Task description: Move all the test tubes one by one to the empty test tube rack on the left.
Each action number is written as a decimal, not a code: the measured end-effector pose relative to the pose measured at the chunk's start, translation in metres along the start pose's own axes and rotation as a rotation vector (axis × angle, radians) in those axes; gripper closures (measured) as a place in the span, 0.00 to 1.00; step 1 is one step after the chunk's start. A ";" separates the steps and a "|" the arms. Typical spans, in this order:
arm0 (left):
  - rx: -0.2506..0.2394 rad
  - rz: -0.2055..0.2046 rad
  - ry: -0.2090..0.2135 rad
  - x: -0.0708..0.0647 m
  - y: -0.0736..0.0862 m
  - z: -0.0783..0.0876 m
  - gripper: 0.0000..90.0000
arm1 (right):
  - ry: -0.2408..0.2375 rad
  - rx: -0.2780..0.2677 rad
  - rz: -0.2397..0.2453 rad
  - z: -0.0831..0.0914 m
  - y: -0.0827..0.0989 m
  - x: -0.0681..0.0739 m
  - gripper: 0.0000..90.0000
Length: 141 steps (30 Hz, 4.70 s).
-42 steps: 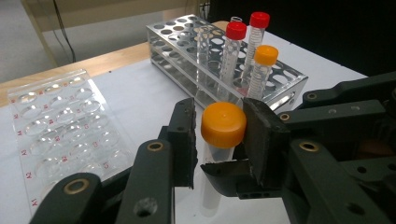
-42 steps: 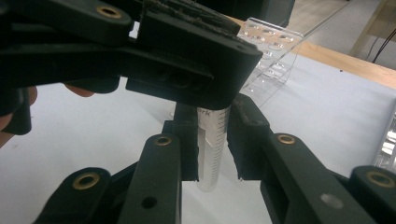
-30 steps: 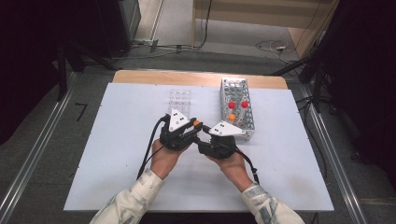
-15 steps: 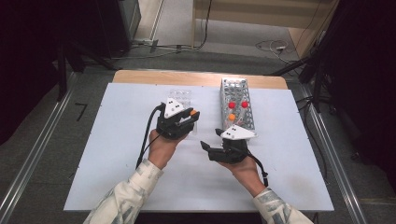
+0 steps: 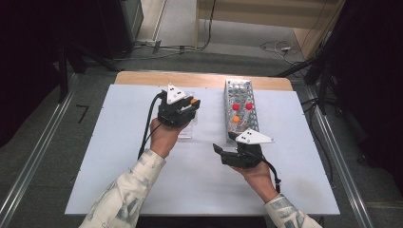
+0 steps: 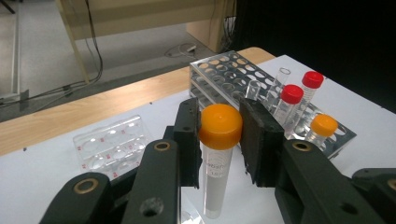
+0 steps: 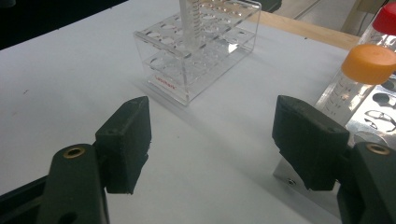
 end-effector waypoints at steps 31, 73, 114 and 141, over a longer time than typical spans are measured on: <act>0.037 -0.022 -0.100 0.024 0.012 -0.019 0.78 | 0.007 -0.017 -0.011 0.004 -0.002 -0.004 0.30; 0.074 0.099 -0.090 0.010 0.058 -0.003 0.17 | 0.024 -0.022 -0.025 0.006 -0.002 -0.011 0.31; 0.049 0.114 -0.079 0.007 0.085 0.036 0.11 | 0.207 -0.082 -0.097 -0.023 -0.011 -0.067 0.59; 0.049 0.115 -0.071 0.006 0.085 0.036 0.11 | 0.234 -0.131 -0.091 -0.018 -0.024 -0.071 0.79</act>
Point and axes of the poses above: each handheld gripper's, and its own axes: z roughly backward along the jaws, y roughly out of its underside, x roughly to its left, the point moved 10 cm from there along -z, roughly forward along the jaws, and after that the axes turned 10 degrees about -z, right-handed, at the moved point
